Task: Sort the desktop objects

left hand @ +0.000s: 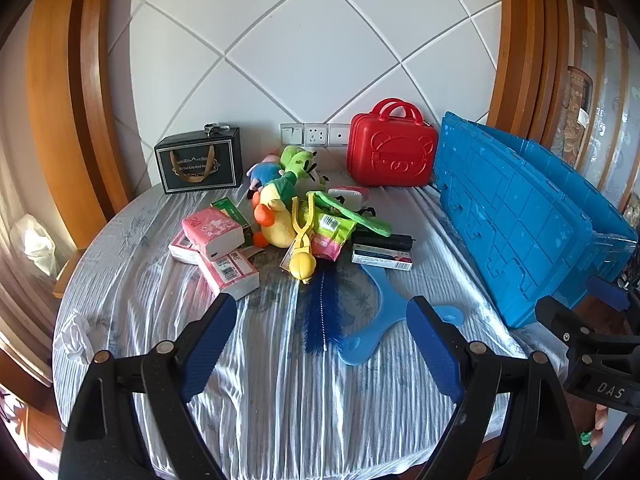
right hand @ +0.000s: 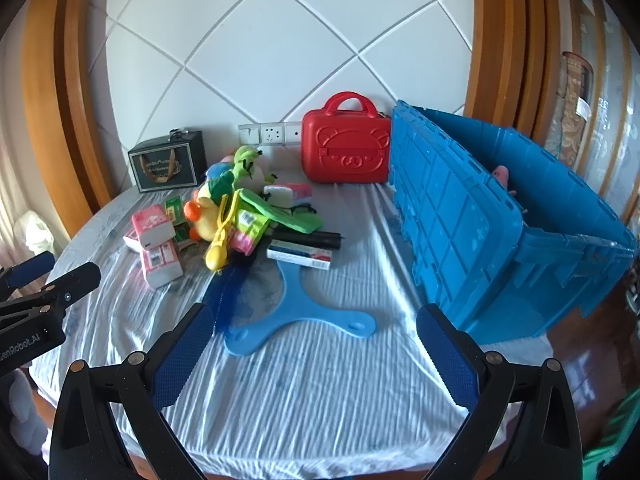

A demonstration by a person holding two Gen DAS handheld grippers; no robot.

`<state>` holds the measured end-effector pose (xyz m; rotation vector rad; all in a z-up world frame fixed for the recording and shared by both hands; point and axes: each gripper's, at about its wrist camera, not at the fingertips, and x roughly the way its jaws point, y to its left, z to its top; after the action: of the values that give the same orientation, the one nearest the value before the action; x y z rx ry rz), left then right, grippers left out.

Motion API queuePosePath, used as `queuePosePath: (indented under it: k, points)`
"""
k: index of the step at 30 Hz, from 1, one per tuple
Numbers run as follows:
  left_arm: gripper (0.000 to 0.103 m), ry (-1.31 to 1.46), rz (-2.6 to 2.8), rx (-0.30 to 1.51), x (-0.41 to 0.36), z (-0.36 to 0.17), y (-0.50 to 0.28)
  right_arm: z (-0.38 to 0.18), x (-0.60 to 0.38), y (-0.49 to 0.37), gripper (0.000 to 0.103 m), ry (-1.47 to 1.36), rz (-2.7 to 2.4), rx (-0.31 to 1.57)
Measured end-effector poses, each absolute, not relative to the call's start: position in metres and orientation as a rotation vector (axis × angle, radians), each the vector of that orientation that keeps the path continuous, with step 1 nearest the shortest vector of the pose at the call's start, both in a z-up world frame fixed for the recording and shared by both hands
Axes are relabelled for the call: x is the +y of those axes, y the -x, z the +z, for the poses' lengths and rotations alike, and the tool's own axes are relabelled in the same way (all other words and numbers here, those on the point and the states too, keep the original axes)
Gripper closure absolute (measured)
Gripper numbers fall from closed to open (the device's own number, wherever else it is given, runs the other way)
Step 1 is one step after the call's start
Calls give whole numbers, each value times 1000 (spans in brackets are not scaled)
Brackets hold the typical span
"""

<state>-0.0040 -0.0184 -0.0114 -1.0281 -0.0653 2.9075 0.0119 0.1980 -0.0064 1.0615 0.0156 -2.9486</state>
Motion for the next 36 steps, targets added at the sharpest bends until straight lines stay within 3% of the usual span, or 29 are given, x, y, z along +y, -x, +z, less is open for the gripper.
queuePosePath:
  k: [18,23,36]
  points:
    - [16,1252,2843,-161,0,-56,89,-51,220,78,0,-1206,-2800,34]
    - [16,1413,2813,-267,4,-83,135,-73,236,134,0,-1257,-2711,34]
    - [16,1758,2788,-227,-33,-166,195,-138,226,230,0,-1373,-2531,23]
